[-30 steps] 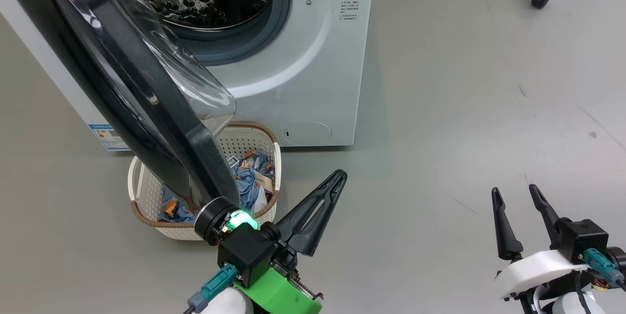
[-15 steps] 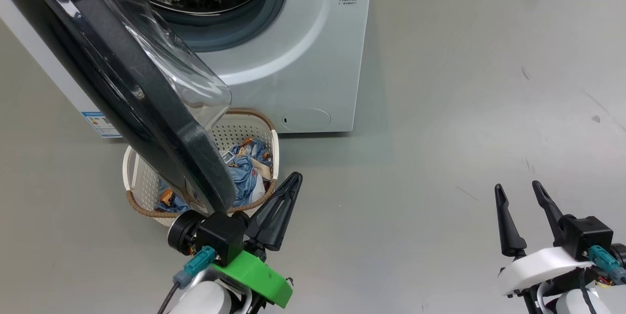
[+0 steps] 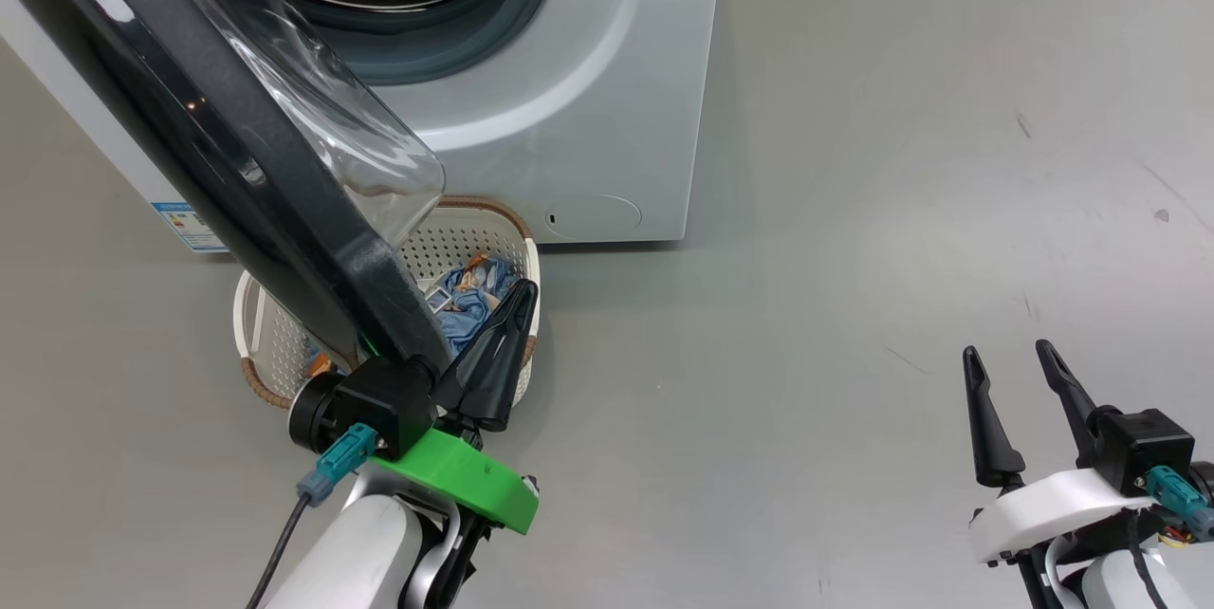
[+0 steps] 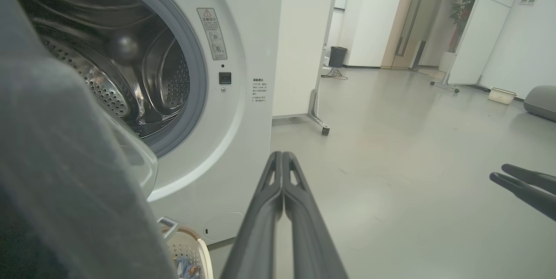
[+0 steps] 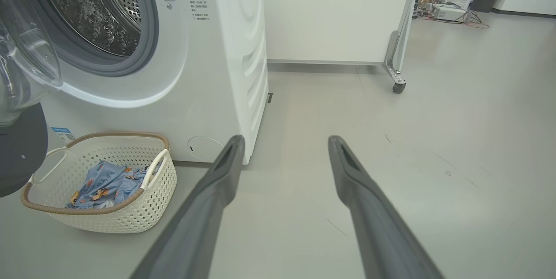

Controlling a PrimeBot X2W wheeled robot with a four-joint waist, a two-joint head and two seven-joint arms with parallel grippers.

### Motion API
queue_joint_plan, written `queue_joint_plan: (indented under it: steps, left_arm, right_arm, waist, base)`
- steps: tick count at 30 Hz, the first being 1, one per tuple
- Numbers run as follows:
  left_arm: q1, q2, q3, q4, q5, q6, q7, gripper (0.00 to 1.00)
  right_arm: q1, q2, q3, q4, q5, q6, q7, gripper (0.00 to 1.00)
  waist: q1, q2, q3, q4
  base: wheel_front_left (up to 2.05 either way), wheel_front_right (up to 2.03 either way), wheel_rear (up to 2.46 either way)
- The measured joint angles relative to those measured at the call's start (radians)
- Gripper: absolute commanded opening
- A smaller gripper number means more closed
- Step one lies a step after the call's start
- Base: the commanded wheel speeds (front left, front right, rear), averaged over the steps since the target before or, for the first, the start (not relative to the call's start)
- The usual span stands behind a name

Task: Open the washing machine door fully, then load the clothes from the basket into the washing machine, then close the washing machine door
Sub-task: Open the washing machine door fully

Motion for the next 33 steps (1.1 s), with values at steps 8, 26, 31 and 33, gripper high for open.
queue_joint_plan:
  steps: [8, 26, 31, 33]
  left_arm:
    - [-0.025, -0.004, 0.014, 0.043, -0.007, 0.000, -0.001, 0.00]
    - [-0.055, -0.032, 0.038, 0.091, -0.016, 0.000, -0.001, 0.00]
    - [-0.052, -0.041, 0.049, 0.092, -0.014, -0.007, -0.001, 0.00]
    - [-0.051, -0.042, 0.050, 0.093, -0.013, -0.007, -0.001, 0.00]
  right_arm:
    - [-0.017, 0.003, -0.006, 0.001, -0.006, 0.005, 0.000, 1.00]
    - [-0.023, 0.009, -0.033, 0.017, -0.010, 0.014, 0.000, 1.00]
    - [-0.023, 0.011, -0.034, 0.022, -0.016, 0.014, 0.000, 1.00]
    - [-0.022, 0.012, -0.035, 0.026, -0.016, 0.014, 0.000, 1.00]
  waist:
    - [0.0000, 0.0000, 0.027, 0.007]
    - [0.0000, 0.0000, 0.033, 0.061]
    - [0.0000, 0.0000, 0.024, 0.086]
    - [0.0000, 0.0000, 0.020, 0.095]
  base:
    - [0.00, 0.00, 0.00]
    - [0.00, 0.00, 0.00]
    - [0.00, 0.00, 0.00]
    - [0.00, 0.00, 0.00]
